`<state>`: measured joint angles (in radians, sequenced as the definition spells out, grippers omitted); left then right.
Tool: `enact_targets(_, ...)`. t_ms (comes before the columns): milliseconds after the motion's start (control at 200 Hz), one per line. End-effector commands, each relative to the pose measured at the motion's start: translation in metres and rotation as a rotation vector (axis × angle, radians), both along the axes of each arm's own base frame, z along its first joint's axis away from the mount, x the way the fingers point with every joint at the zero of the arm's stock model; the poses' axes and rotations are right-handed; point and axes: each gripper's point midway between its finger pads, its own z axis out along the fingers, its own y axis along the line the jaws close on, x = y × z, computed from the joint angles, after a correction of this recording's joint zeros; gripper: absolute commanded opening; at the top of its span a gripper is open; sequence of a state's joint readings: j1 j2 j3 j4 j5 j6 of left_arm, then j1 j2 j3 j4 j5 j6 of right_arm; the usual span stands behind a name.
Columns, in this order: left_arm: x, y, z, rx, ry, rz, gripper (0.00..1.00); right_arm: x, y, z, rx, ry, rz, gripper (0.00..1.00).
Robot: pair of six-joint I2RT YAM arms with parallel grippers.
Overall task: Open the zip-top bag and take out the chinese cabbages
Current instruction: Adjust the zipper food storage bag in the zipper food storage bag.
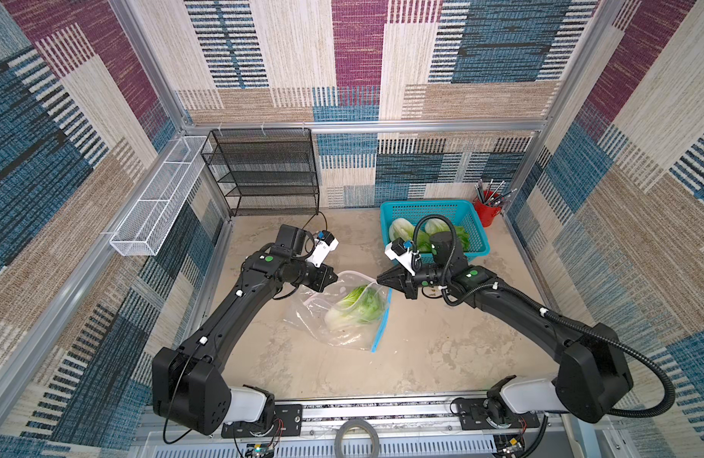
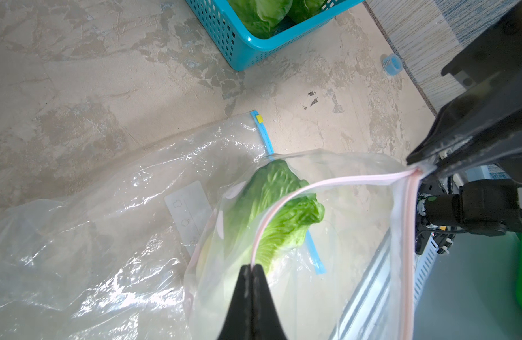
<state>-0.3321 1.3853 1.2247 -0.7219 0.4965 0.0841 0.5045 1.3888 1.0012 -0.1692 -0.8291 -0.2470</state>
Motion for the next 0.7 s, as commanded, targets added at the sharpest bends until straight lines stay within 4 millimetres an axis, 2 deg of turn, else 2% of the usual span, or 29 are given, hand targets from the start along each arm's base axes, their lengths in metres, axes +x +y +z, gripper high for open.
enact_targets(0, 0.003, 0.001, 0.004, 0.002, -0.014, 0.017, 0.00, 0.001, 0.001, 0.009, 0.020, -0.024, -0.003, 0.16)
enact_targets(55, 0.003, 0.001, 0.007, -0.004, -0.017, 0.021, 0.00, 0.003, 0.000, 0.011, 0.020, -0.032, -0.018, 0.22)
enact_targets(180, 0.004, -0.003, 0.025, -0.065, -0.050, 0.039, 0.00, 0.015, -0.007, 0.020, 0.014, -0.048, -0.117, 0.48)
enact_targets(391, -0.001, -0.010, 0.064, -0.173, -0.128, 0.043, 0.00, 0.028, -0.028, 0.057, 0.046, -0.145, -0.308, 0.84)
enact_targets(546, -0.005, -0.010, 0.096, -0.237, -0.203, 0.062, 0.00, 0.026, -0.053, 0.088, 0.103, -0.240, -0.444, 0.96)
enact_targets(696, -0.008, -0.001, 0.125, -0.260, -0.285, 0.120, 0.00, 0.016, -0.067, 0.105, 0.151, -0.301, -0.492, 1.00)
